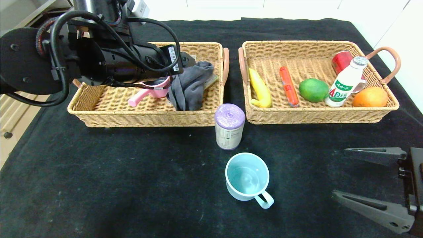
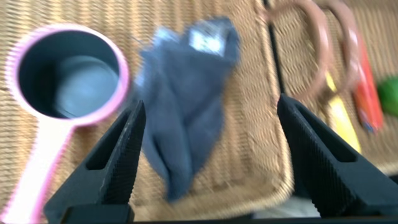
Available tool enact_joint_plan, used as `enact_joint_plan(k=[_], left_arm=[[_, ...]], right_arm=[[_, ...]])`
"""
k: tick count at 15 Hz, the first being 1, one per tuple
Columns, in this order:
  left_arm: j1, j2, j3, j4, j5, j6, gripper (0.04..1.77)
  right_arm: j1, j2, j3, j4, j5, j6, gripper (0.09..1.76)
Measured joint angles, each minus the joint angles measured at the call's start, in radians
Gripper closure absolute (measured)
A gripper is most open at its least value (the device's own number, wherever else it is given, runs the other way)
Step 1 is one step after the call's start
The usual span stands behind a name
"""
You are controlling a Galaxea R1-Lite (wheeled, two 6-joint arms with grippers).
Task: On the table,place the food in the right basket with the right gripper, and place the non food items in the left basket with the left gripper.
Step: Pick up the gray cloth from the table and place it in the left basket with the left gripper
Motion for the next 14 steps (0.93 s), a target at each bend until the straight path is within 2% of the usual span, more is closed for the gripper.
enact_joint_plan(k=[6, 9, 14], left_arm=[[-0.164, -0.072, 0.041, 0.153, 0.024, 0.034, 0.17], [-0.230, -0.100, 0.106, 0.154, 0.040, 0.079, 0.15], [-0.300, -0.126, 0.193, 0.159, 0.045, 0.138, 0.12]], right_arm=[[0.000, -0.008, 0.000, 0.000, 0.000, 0.000, 0.14], [0.000, -0.010, 0.000, 0.000, 0.000, 0.000, 0.14], [0.000, -0.031, 0.007, 0.000, 0.002, -0.002, 0.14]])
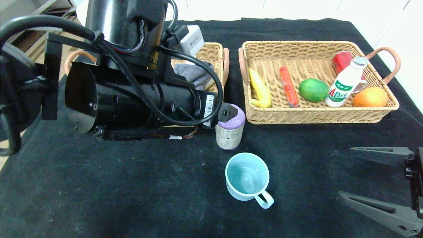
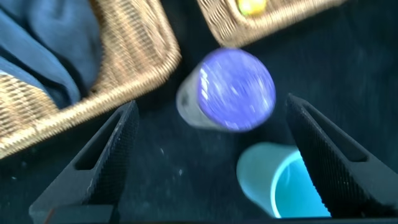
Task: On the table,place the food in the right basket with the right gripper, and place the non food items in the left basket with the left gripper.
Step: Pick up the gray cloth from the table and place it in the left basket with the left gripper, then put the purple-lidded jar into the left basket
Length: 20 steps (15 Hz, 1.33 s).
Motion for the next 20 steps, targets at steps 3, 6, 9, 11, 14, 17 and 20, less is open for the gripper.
enact_joint_plan(k=[3, 6, 9, 11, 14, 17, 20], left_arm=[[-0.020, -0.002, 0.017, 0.003, 0.003, 0.038, 0.12], [-0.025, 0.012, 0.013, 0.000, -0.001, 0.069, 0.11], [-0.025, 0.037, 0.005, -0.004, -0.002, 0.072, 0.11], [-0.023, 0.058, -0.004, -0.008, -0.002, 0.074, 0.11], [-0.018, 0.087, -0.032, -0.009, -0.003, 0.074, 0.10], [-0.014, 0.113, -0.048, -0.013, -0.005, 0.072, 0.10], [-0.013, 0.135, -0.062, -0.013, -0.005, 0.072, 0.10]], right_arm=[[0.001, -0.014, 0.002, 0.000, 0.000, 0.000, 0.14], [0.001, -0.019, 0.003, -0.001, 0.000, 0.000, 0.14], [0.001, -0.024, 0.003, 0.000, 0.000, 0.000, 0.14], [0.001, -0.026, 0.003, 0.001, 0.000, 0.000, 0.14], [0.001, -0.026, 0.003, 0.001, 0.000, 0.000, 0.14], [0.001, -0.026, 0.003, 0.000, 0.000, 0.000, 0.14], [0.001, -0.026, 0.003, 0.000, 0.000, 0.000, 0.14]])
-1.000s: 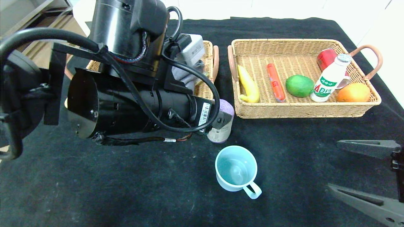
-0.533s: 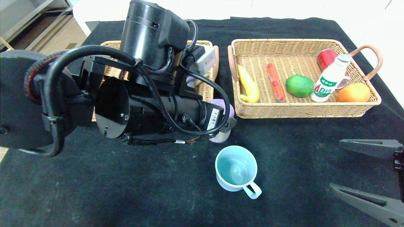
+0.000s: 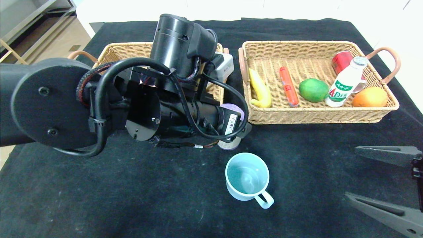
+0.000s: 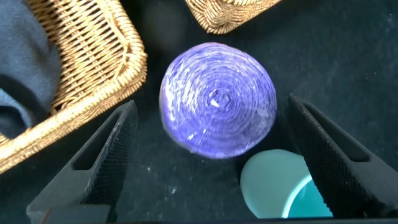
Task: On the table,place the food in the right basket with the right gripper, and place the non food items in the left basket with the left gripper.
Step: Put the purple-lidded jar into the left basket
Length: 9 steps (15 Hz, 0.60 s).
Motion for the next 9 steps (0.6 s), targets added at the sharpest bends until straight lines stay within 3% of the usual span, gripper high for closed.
enact_joint_plan(k=[9], left_arm=[[0.009, 0.064, -0.040, -0.017, 0.003, 0.001, 0.09]], right_arm=[[-0.001, 0.002, 0.000, 0.000, -0.001, 0.001, 0.14]])
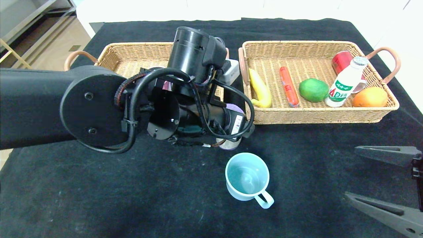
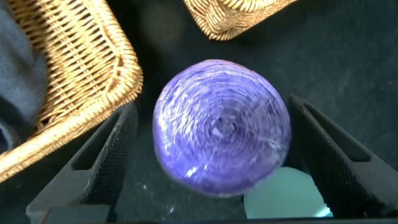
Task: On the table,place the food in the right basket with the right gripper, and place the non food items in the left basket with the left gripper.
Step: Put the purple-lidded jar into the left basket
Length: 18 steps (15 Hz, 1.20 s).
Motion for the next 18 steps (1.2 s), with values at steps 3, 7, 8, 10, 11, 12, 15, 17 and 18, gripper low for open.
enact_joint_plan(k=[3, 7, 8, 10, 11, 12, 15, 17, 18], left_arm=[[0.000, 0.008, -0.005, -0.001, 0.000, 0.000, 0.12], [0.000, 0.011, -0.005, -0.002, 0.001, 0.001, 0.72], [0.000, 0.013, -0.005, -0.002, 0.001, 0.000, 0.78], [0.000, 0.015, -0.005, -0.003, 0.001, 0.000, 0.83], [0.000, 0.016, -0.005, -0.003, 0.001, 0.000, 0.84], [0.000, 0.017, -0.005, -0.003, 0.001, 0.000, 0.85], [0.000, 0.019, -0.004, -0.003, 0.001, 0.000, 0.87], [0.000, 0.021, -0.004, -0.002, 0.001, 0.000, 0.87], [0.000, 0.021, -0.004, -0.002, 0.002, 0.000, 0.87]], right_arm=[[0.000, 0.001, 0.000, -0.001, 0.000, 0.000, 0.14], [0.000, 0.003, 0.000, 0.000, -0.001, 0.001, 0.14], [0.000, 0.003, 0.000, 0.000, 0.000, 0.001, 0.14], [0.000, 0.004, 0.000, 0.000, -0.001, 0.001, 0.14], [0.000, 0.004, 0.000, 0.000, 0.000, 0.000, 0.14], [0.000, 0.004, 0.000, 0.000, 0.000, 0.001, 0.14], [0.000, 0.004, 0.000, 0.000, 0.000, 0.001, 0.14], [0.000, 0.005, 0.000, 0.001, -0.001, 0.001, 0.14], [0.000, 0.006, 0.000, 0.001, -0.001, 0.001, 0.14]])
